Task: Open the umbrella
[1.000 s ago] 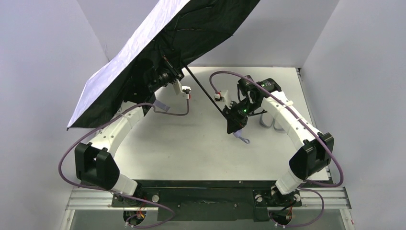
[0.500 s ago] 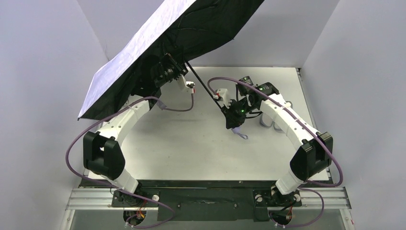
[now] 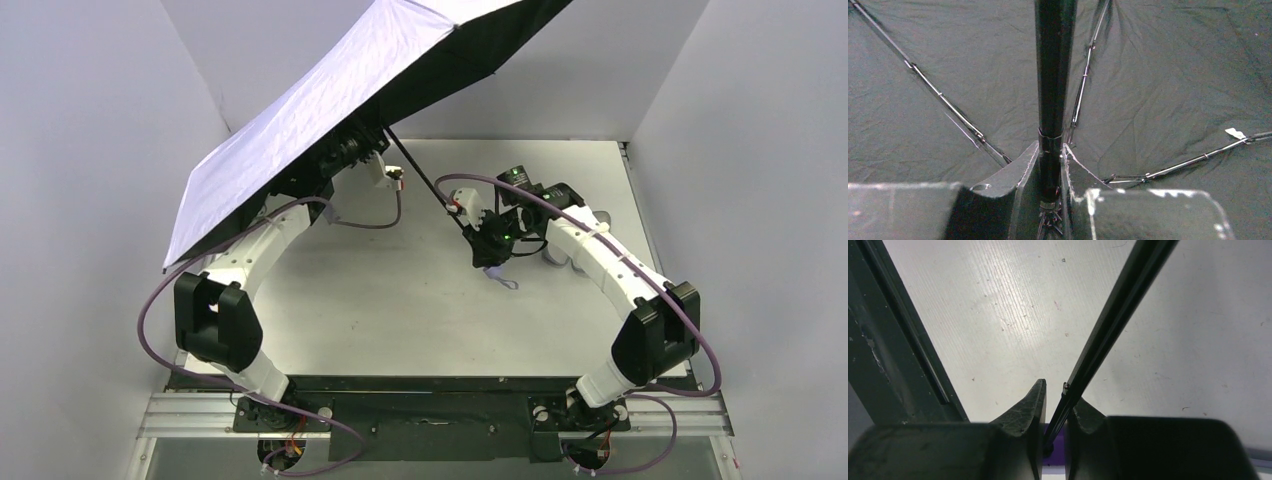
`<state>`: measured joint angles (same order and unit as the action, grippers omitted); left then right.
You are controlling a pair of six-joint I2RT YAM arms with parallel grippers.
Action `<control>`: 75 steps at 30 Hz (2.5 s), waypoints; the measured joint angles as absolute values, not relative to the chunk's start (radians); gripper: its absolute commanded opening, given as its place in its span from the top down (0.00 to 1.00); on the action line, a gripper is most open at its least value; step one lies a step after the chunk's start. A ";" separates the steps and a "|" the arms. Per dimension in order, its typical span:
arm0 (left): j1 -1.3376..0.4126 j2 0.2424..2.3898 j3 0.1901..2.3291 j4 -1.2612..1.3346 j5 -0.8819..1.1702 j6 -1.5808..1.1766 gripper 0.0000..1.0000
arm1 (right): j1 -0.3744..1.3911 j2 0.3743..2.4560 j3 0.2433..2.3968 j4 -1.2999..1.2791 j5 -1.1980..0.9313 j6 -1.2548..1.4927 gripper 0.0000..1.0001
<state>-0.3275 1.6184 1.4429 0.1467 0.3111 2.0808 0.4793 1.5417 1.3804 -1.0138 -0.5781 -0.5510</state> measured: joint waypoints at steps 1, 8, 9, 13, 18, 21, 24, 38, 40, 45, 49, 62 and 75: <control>-0.324 1.618 1.444 0.142 0.314 2.081 0.87 | 0.479 1.542 1.377 -1.008 -0.576 -0.554 1.00; -0.312 1.652 1.483 0.102 0.344 2.081 0.87 | 0.473 1.541 1.340 -0.958 -0.561 -0.558 1.00; -0.308 1.657 1.486 0.093 0.346 2.081 0.87 | 0.471 1.540 1.335 -0.952 -0.557 -0.559 1.00; -0.295 1.679 1.499 0.070 0.376 2.081 0.87 | 0.469 1.528 1.302 -0.929 -0.542 -0.563 1.00; -0.295 1.698 1.542 0.037 0.393 2.081 0.88 | 0.466 1.520 1.284 -0.898 -0.536 -0.562 1.00; -0.295 1.713 1.564 0.023 0.398 2.080 0.88 | 0.465 1.518 1.279 -0.888 -0.535 -0.561 1.00; -0.294 1.730 1.587 0.009 0.399 2.080 0.90 | 0.465 1.513 1.269 -0.870 -0.530 -0.557 1.00; -0.292 1.793 1.662 -0.013 0.384 2.081 0.88 | 0.464 1.496 1.230 -0.778 -0.511 -0.541 1.00; -0.292 1.806 1.678 -0.012 0.376 2.081 0.85 | 0.464 1.496 1.230 -0.766 -0.509 -0.540 1.00; -0.292 1.816 1.684 -0.004 0.352 2.081 0.80 | 0.464 1.496 1.230 -0.749 -0.505 -0.539 1.00; -0.292 1.816 1.684 -0.005 0.315 2.081 0.80 | 0.465 1.496 1.230 -0.736 -0.506 -0.538 1.00; -0.292 1.819 1.686 0.004 0.246 2.078 1.00 | 0.474 1.491 1.242 -0.708 -0.513 -0.535 1.00; -0.379 1.669 1.409 0.309 0.124 2.023 1.00 | 0.459 1.521 1.434 -1.071 -0.619 -0.570 1.00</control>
<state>-0.3790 1.6691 1.4094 0.3092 0.1242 2.0232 0.4591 1.5208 1.4338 -1.0710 -0.6189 -0.5701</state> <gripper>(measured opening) 0.153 0.131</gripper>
